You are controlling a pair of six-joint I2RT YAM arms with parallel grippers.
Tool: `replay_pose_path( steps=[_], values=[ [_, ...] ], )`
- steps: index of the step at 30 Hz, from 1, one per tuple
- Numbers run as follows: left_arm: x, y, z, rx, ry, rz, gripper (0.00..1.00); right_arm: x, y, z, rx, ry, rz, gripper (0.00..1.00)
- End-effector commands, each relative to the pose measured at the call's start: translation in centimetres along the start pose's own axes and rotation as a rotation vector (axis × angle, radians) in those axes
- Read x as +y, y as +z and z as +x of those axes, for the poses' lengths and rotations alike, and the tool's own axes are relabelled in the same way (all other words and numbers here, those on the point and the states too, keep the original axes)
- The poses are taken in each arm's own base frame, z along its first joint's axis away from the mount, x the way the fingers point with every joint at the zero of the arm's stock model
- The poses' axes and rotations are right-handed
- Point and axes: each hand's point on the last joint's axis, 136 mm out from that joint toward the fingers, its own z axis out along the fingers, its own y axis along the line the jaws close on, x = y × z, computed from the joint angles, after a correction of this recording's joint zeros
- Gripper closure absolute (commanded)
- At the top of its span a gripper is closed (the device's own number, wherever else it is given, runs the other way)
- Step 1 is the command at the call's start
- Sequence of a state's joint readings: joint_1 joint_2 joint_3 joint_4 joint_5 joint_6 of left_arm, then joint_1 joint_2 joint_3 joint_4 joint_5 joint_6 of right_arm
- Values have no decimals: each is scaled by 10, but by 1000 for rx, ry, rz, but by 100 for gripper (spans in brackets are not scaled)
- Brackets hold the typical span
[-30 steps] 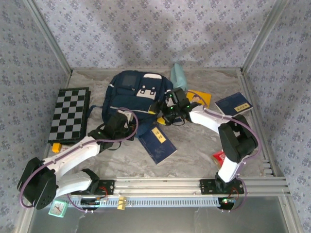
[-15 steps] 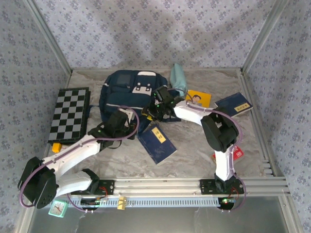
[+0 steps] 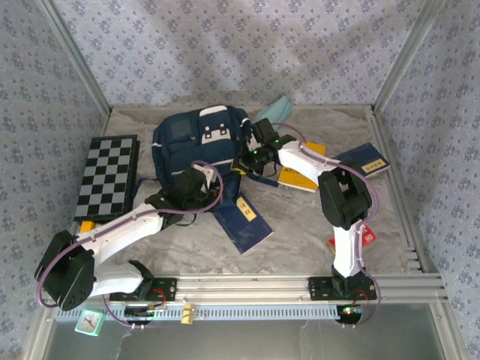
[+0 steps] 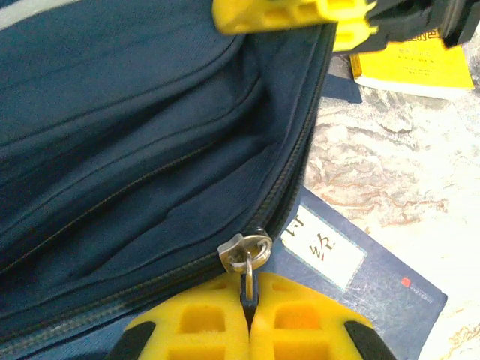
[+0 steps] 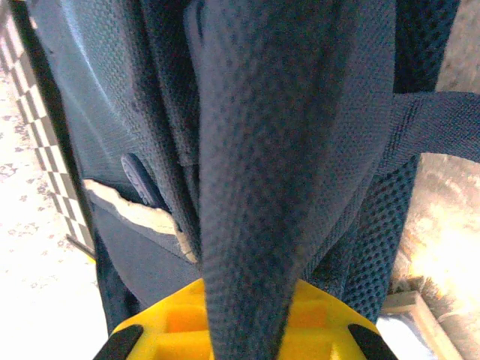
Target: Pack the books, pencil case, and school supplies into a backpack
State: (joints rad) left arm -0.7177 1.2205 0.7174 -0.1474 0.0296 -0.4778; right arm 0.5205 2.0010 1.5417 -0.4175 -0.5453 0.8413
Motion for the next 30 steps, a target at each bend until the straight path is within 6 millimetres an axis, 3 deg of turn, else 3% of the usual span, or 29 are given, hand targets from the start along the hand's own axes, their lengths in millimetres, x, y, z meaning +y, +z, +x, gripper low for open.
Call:
replay_pose_path(
  steps=[1, 5, 8, 11, 18, 20, 24, 30],
  values=[
    [12, -12, 1, -19, -34, -36, 100, 10, -26, -46, -84, -112, -44, 100],
    [27, -25, 20, -1, -39, -64, 100, 2, -33, -62, -83, -88, -48, 100],
    [41, -32, 32, 7, -47, -104, 100, 5, -32, -58, -65, -122, -27, 100],
    [42, -35, 26, -16, -63, -88, 100, 5, -32, -50, -53, -117, 4, 100],
    [20, -32, -3, -74, -77, -7, 100, 13, -48, -13, -45, -97, 32, 55],
    [15, -30, -8, -81, -77, 11, 100, 9, -57, -4, -63, -65, 52, 47],
    [11, -25, -13, -72, -67, 20, 100, 7, -66, 33, -73, -41, 119, 29],
    [8, -24, -16, -81, -58, 32, 100, 16, -36, 71, -90, 89, 113, 19]
  ],
)
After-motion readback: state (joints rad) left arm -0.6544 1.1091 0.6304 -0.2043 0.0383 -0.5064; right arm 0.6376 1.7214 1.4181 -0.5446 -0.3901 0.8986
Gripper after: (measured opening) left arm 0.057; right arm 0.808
